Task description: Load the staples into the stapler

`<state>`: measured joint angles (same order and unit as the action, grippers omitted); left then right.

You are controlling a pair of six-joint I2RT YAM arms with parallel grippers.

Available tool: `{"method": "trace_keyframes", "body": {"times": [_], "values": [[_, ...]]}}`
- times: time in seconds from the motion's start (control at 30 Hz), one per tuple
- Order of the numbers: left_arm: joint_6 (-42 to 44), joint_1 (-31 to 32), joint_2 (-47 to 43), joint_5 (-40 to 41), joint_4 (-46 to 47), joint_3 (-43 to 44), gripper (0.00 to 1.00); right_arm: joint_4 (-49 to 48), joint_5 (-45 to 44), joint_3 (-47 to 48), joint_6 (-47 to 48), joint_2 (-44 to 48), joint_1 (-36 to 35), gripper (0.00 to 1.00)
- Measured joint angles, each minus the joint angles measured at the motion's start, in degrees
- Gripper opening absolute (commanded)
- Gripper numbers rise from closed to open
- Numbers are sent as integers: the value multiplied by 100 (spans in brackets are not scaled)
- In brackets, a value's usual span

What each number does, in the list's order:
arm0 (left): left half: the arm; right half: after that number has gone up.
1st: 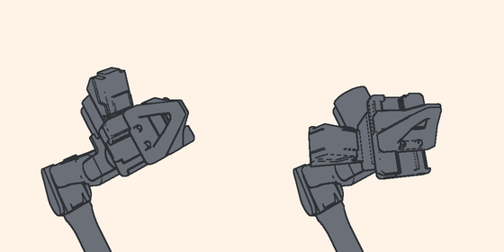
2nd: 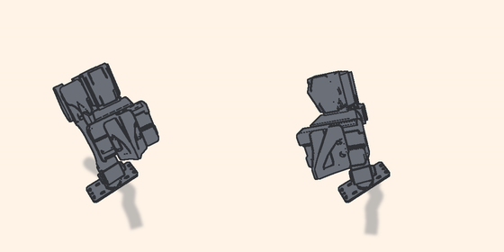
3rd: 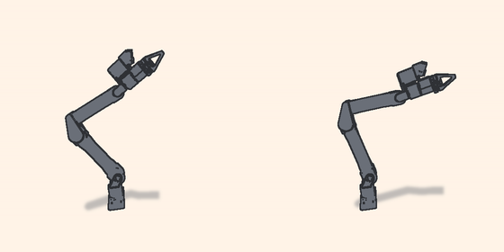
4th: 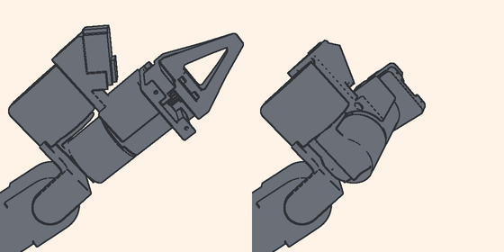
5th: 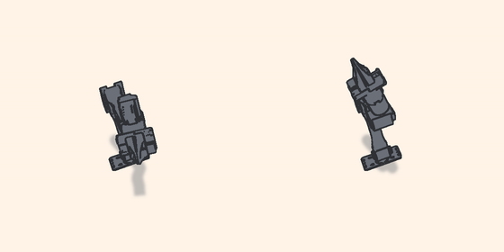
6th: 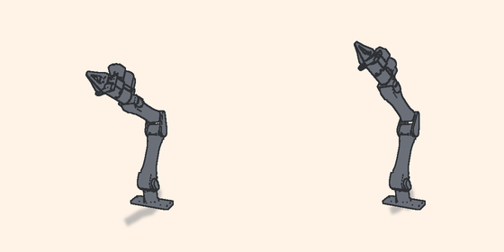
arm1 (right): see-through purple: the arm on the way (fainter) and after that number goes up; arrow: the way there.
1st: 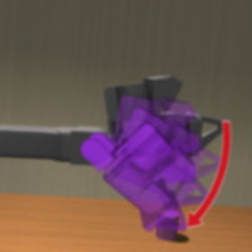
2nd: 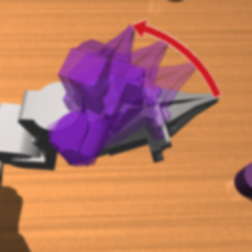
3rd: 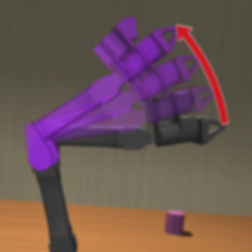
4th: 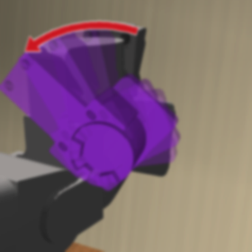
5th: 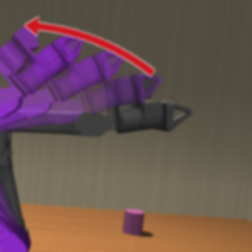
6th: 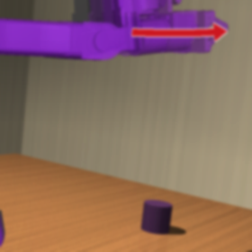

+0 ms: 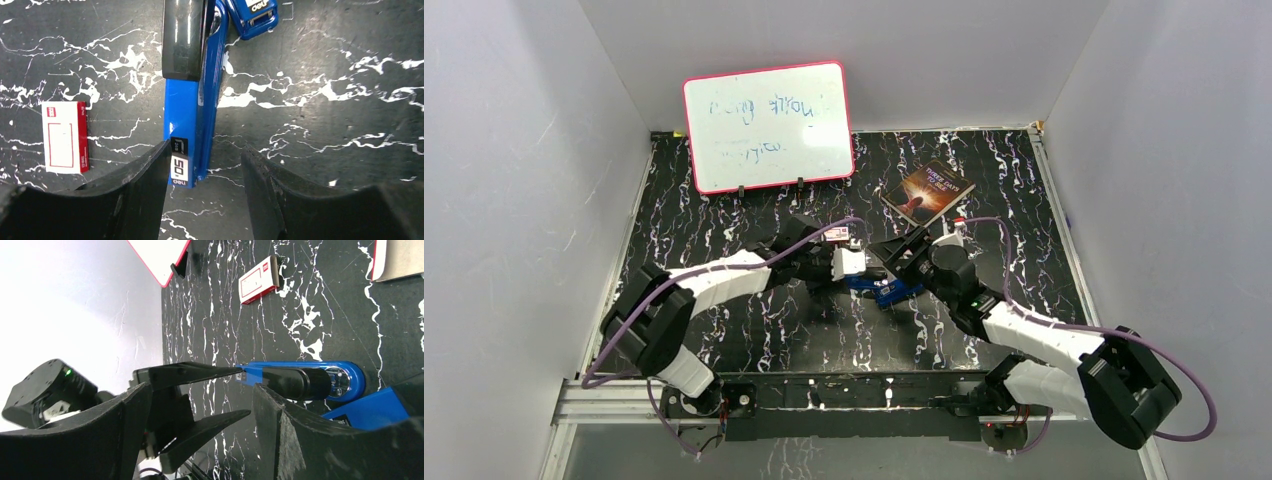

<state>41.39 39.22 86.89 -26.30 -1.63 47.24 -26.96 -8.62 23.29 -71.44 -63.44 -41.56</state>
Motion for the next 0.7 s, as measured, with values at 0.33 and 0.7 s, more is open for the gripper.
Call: {"method": "trace_keyframes", "body": {"times": [0.33, 0.7], "values": [[590, -90, 739, -146, 94, 516, 51, 162, -140, -181, 111, 356, 0, 82], [444, -179, 640, -286, 96, 584, 52, 299, -238, -256, 114, 461, 0, 81]]}}
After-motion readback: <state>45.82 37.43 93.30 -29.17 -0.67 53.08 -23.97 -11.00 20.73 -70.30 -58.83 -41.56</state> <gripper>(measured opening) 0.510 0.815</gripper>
